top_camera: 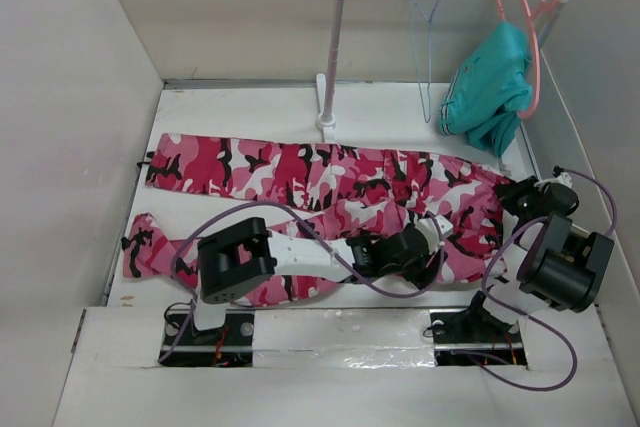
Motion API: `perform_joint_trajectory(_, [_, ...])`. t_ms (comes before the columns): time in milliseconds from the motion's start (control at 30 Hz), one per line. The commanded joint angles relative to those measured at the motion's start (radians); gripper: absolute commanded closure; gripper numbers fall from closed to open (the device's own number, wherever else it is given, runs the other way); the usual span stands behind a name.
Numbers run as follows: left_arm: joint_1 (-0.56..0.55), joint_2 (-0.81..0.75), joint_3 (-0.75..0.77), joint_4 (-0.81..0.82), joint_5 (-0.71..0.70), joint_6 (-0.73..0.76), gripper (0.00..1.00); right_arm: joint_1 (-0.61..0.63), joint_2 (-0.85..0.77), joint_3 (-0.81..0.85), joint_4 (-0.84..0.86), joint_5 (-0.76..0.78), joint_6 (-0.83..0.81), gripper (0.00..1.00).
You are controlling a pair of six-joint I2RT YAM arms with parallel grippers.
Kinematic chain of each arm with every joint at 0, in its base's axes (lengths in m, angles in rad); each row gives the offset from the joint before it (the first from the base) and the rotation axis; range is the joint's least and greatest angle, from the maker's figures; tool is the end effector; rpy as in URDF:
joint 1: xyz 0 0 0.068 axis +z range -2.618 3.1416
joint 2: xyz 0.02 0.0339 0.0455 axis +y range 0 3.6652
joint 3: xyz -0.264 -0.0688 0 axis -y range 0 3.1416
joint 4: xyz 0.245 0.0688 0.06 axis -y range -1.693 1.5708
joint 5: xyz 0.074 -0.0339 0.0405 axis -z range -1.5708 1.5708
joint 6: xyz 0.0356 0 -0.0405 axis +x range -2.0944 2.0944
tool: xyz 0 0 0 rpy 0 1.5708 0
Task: Place the trousers on the hanger
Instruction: Flatten out the trousers at the center of the board.
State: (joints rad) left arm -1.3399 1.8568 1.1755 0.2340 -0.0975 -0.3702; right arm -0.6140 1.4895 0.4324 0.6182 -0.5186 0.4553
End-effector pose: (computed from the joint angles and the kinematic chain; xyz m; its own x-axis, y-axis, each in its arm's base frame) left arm 0.0998 -0.4093 0.2117 -0.4355 0.2792 -0.8558 0.8487 0.4443 -0.2870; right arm 0.2277 -0.1389 0.1481 -0.2532 0.6457 -0.7204 0.2728 0.7621 0.5872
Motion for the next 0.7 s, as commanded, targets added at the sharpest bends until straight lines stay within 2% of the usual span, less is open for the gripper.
perform_joint_trajectory(0, [-0.010,0.048,0.059,0.068,0.036,0.033,0.44,-0.004,-0.064,-0.043,0.139,0.060,-0.017,0.98])
perform_joint_trajectory(33, [-0.010,0.067,0.064,0.077,0.053,0.027,0.46,-0.004,-0.137,-0.053,0.140,0.092,-0.012,1.00])
perform_joint_trajectory(67, [-0.010,0.082,0.078,0.074,0.064,0.025,0.66,-0.004,-0.182,-0.060,0.118,0.115,-0.015,1.00])
perform_joint_trajectory(100, [-0.010,0.109,0.084,0.071,0.070,0.024,0.77,-0.004,-0.231,-0.040,0.074,0.139,-0.030,1.00])
perform_joint_trajectory(133, [-0.019,0.119,0.087,0.068,0.079,0.021,0.87,0.023,-0.279,-0.015,-0.065,0.220,-0.074,1.00])
perform_joint_trajectory(167, [-0.019,0.123,0.082,0.071,0.085,0.016,1.00,0.042,-0.351,0.014,-0.134,0.273,-0.099,1.00])
perform_joint_trajectory(233, [-0.030,0.127,0.069,0.103,0.132,0.010,1.00,0.082,-0.364,0.116,-0.252,0.372,-0.147,0.93])
perform_joint_trajectory(400, [-0.048,0.128,0.052,0.139,0.200,-0.030,1.00,0.102,-0.139,0.305,-0.406,0.373,-0.156,0.78])
perform_joint_trajectory(433, [-0.057,0.125,0.050,0.148,0.218,-0.035,1.00,0.102,-0.112,0.316,-0.414,0.384,-0.155,0.59])
perform_joint_trajectory(500, [-0.070,0.122,0.041,0.183,0.240,-0.058,1.00,0.111,-0.080,0.319,-0.408,0.388,-0.152,0.43])
perform_joint_trajectory(533, [-0.083,0.124,0.039,0.209,0.267,-0.065,1.00,0.111,-0.072,0.318,-0.399,0.394,-0.150,0.30])
perform_joint_trajectory(633, [-0.107,0.130,0.067,0.215,0.280,-0.094,1.00,0.123,-0.098,0.338,-0.429,0.398,-0.145,0.13])
perform_joint_trajectory(667, [-0.107,0.125,0.070,0.221,0.282,-0.098,0.84,0.134,-0.116,0.348,-0.446,0.393,-0.147,0.11])
